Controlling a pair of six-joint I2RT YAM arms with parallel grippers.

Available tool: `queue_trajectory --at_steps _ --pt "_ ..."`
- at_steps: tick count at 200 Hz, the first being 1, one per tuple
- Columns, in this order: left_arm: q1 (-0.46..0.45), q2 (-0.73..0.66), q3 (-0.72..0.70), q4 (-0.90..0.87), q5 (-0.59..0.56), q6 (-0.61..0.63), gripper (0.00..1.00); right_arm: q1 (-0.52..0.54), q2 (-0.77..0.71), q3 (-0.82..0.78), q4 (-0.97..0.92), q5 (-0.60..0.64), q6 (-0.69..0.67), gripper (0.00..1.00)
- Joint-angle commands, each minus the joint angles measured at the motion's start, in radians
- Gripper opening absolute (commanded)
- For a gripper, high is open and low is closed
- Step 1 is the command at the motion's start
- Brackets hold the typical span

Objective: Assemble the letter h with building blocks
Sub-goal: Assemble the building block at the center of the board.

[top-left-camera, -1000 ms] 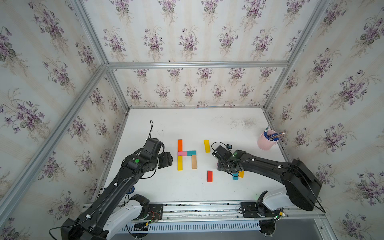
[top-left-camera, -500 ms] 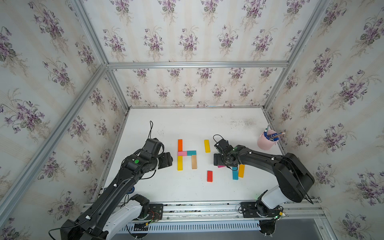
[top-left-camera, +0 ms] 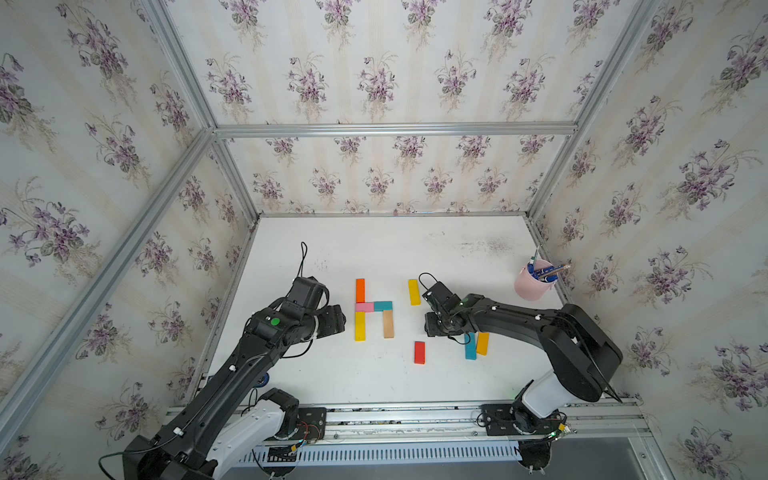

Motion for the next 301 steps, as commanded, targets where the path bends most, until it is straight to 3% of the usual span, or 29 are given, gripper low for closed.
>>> queue_trajectory --at_steps 1,70,143,301 --pt "0.000 -0.005 0.009 0.012 -0.004 0.000 0.78 0.015 0.039 0.034 -0.068 0.031 0.033 0.45" --pt "0.002 -0.010 0.012 -0.002 -0.016 0.013 0.78 0.039 0.193 0.232 -0.123 0.075 0.103 0.43" --pt "0.003 0.004 0.020 0.003 -0.010 0.014 0.78 0.021 0.278 0.311 -0.139 0.100 0.120 0.44" --pt "0.003 0.010 0.011 0.008 -0.006 0.008 0.78 -0.008 0.253 0.279 -0.101 0.085 0.075 0.45"
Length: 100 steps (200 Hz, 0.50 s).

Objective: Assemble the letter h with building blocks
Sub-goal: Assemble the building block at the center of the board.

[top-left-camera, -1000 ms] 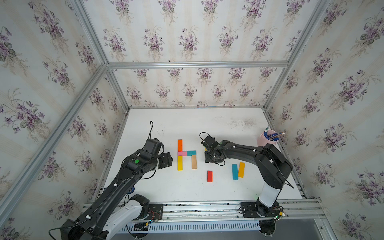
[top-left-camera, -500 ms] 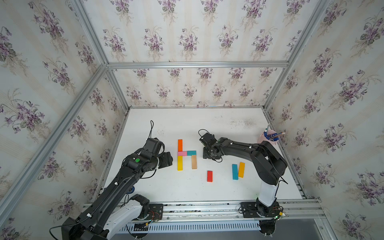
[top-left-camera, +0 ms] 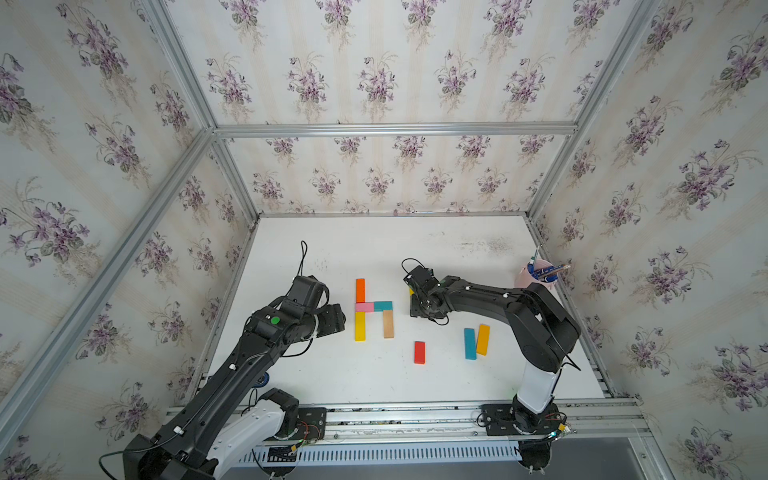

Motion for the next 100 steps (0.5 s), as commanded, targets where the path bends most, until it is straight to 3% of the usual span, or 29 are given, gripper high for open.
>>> queue_trajectory --at_steps 1,59,81,100 --pt "0.002 0.001 0.000 0.015 0.000 0.005 0.78 -0.002 0.015 0.002 -0.051 0.004 -0.035 0.45" --pt "0.001 0.002 0.000 0.015 -0.001 0.005 0.78 -0.002 0.029 0.014 -0.044 -0.010 -0.044 0.47" --pt "0.002 0.000 -0.001 0.015 0.000 0.005 0.78 -0.002 0.035 0.019 -0.053 -0.009 -0.038 0.63" --pt "0.001 -0.001 -0.001 0.015 0.000 0.006 0.78 -0.002 0.035 0.015 -0.052 -0.008 -0.035 0.68"
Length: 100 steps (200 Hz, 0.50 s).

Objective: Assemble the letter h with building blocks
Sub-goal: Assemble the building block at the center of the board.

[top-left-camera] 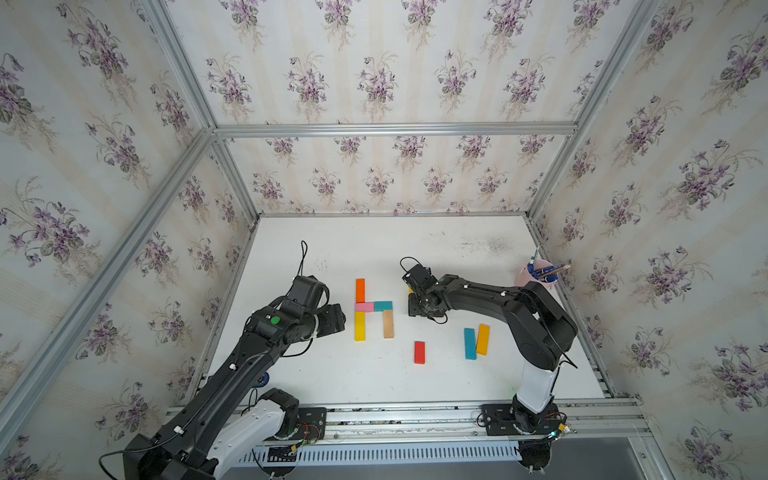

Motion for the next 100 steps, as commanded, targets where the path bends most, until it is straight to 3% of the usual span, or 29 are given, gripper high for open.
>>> queue_trajectory --at_steps 1,28,100 --pt "0.001 -0.002 -0.001 0.015 -0.001 0.006 0.78 -0.001 0.011 -0.008 -0.052 -0.005 0.001 0.69" --pt "0.001 -0.001 -0.001 0.014 -0.001 0.005 0.78 -0.001 0.009 -0.011 -0.046 -0.008 0.003 0.68" --pt "0.001 -0.001 -0.001 0.013 -0.001 0.005 0.78 -0.001 0.019 0.014 -0.045 -0.019 -0.008 0.54"
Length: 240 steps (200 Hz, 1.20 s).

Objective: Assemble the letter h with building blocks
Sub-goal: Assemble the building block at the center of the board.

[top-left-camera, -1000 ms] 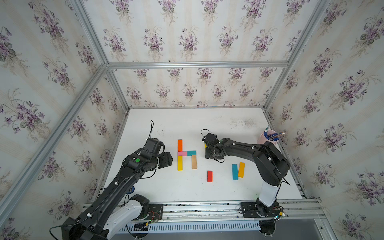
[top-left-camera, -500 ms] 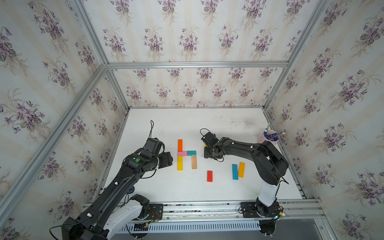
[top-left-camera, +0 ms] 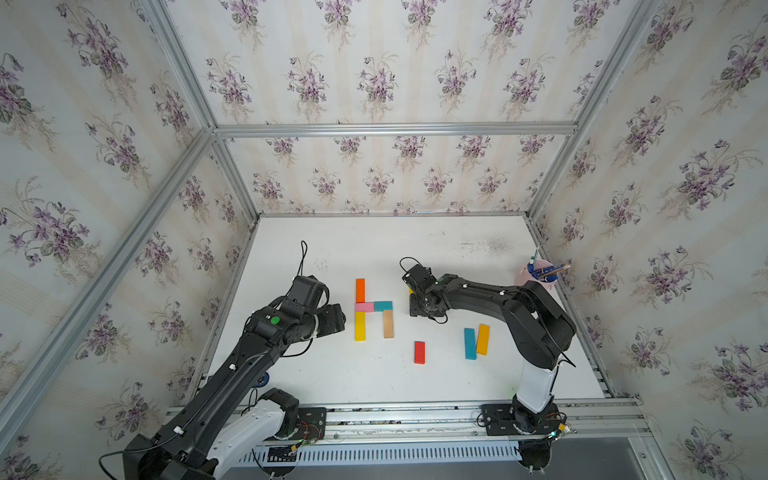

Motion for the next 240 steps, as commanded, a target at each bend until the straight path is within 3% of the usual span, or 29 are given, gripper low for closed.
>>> queue_trajectory --at_steps 1,66,91,107,170,240 --pt "0.001 0.001 -0.002 0.013 -0.001 0.005 0.78 0.000 0.013 0.005 -0.029 -0.028 -0.007 0.54" --pt "0.001 -0.003 0.002 0.011 -0.003 0.006 0.78 -0.001 0.021 0.012 -0.031 -0.030 -0.011 0.53" --pt "0.002 -0.004 0.008 0.007 -0.006 0.008 0.78 0.000 0.023 0.013 -0.031 -0.036 -0.012 0.66" --pt "0.001 -0.003 0.013 0.005 -0.005 0.009 0.78 0.001 0.020 0.012 -0.032 -0.035 -0.012 0.68" --pt "0.002 0.000 0.022 0.002 -0.006 0.007 0.78 0.002 0.025 0.027 -0.035 -0.034 -0.013 0.61" --pt "0.002 0.008 0.036 -0.001 -0.006 0.013 0.78 0.001 0.045 0.053 -0.050 -0.028 -0.012 0.61"
